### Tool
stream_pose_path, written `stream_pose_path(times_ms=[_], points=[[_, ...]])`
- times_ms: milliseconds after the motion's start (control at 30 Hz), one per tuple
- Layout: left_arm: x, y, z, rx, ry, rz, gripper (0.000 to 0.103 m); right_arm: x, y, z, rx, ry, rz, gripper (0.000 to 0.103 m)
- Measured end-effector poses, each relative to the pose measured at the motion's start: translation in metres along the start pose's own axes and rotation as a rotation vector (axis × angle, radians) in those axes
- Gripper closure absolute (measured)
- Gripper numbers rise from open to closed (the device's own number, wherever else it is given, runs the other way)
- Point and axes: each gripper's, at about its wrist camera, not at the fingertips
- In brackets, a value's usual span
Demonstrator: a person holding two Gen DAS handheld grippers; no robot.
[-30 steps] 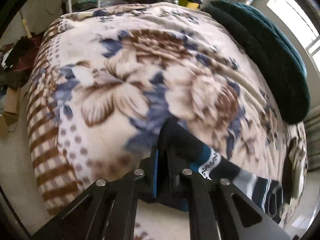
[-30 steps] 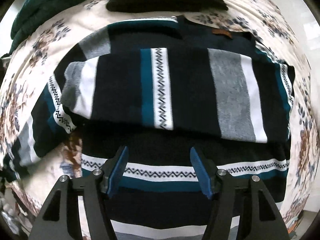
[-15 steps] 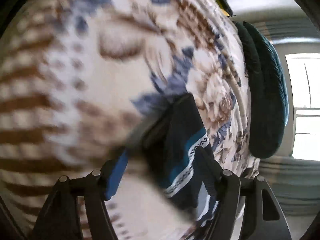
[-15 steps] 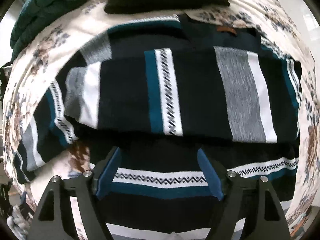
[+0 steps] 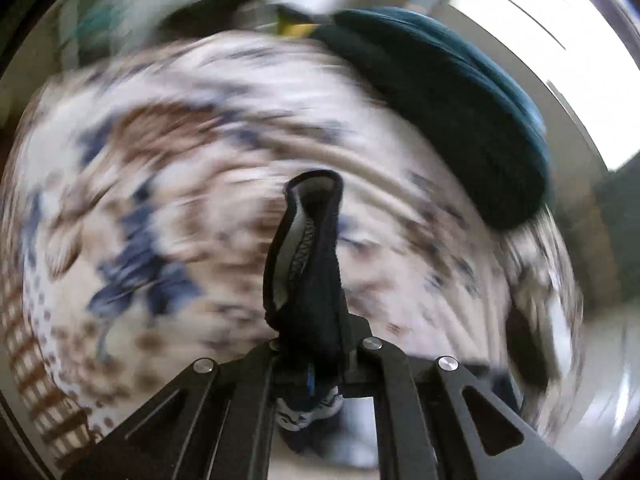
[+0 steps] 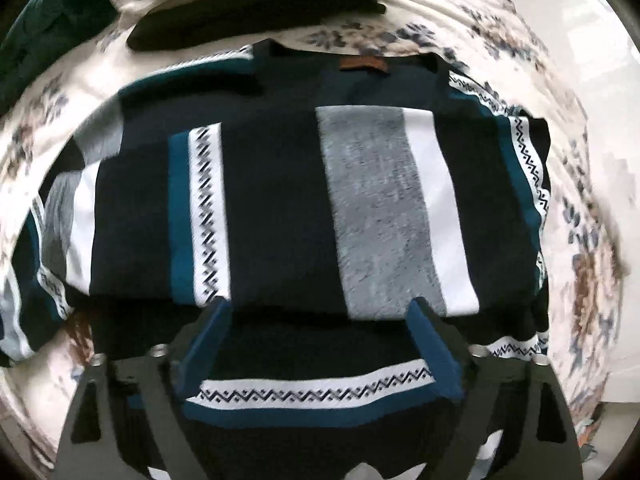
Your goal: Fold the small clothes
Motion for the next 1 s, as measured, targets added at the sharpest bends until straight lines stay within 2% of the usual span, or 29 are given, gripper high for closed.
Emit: stream_pose_path(times_ms=[133,167,300,400,500,533,600,667,733,867,1000], points=[[0.12,-0.012,-0.036,-0.077,0.195,-0.2,0.099,0.041,-0.004,0.005,-0.005,0.064,0.018,0.009],[0.159,-0.017,-0.055,-0.105,0.247,-0.267,0.099,0.054,-0.007,0.004,-0.001,0.08,0.014,0.009],[0.272,-0.03,-0.125,-0.176,0.403,-0.425,0.098,0.11,-0.013,-0.002,0.004,0.129,-0.008,0.009],[0.339,-0.036,-0.182,-0.251,0.471,-0.503,0.098,0.157,-0.016,-0.011,-0.007,0.179,-0.009,0.009],[0.386,-0.043,-0.233,-0.328,0.508,-0.554,0.095,0.203,-0.018,-0.021,-0.022,0.225,-0.015,0.009],[0.396,-0.046,-0.246,-0.342,0.518,-0.559,0.093,0.218,-0.018,-0.024,-0.031,0.244,-0.009,0.009],[0.412,-0.045,-0.267,-0.366,0.545,-0.559,0.081,0.245,-0.019,-0.029,-0.042,0.278,0.002,0.009],[0.421,-0.046,-0.277,-0.353,0.595,-0.534,0.036,0.269,-0.02,-0.034,-0.049,0.303,0.02,0.009],[0.421,-0.05,-0.273,-0.318,0.604,-0.529,0.021,0.291,-0.017,-0.036,-0.065,0.323,0.04,0.009],[0.401,-0.063,-0.262,-0.211,0.679,-0.43,0.019,0.313,-0.019,-0.029,-0.082,0.362,0.111,0.009],[0.339,-0.052,-0.218,-0.104,0.711,-0.237,0.019,0.301,-0.03,-0.001,-0.014,0.399,0.278,0.009]])
Point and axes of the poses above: each gripper's, at about its wrist camera, not at the fingertips, and y roughly the way its jaws point, x to its right, z to its top, and after that the axes turned 9 degrees about x, right-handed
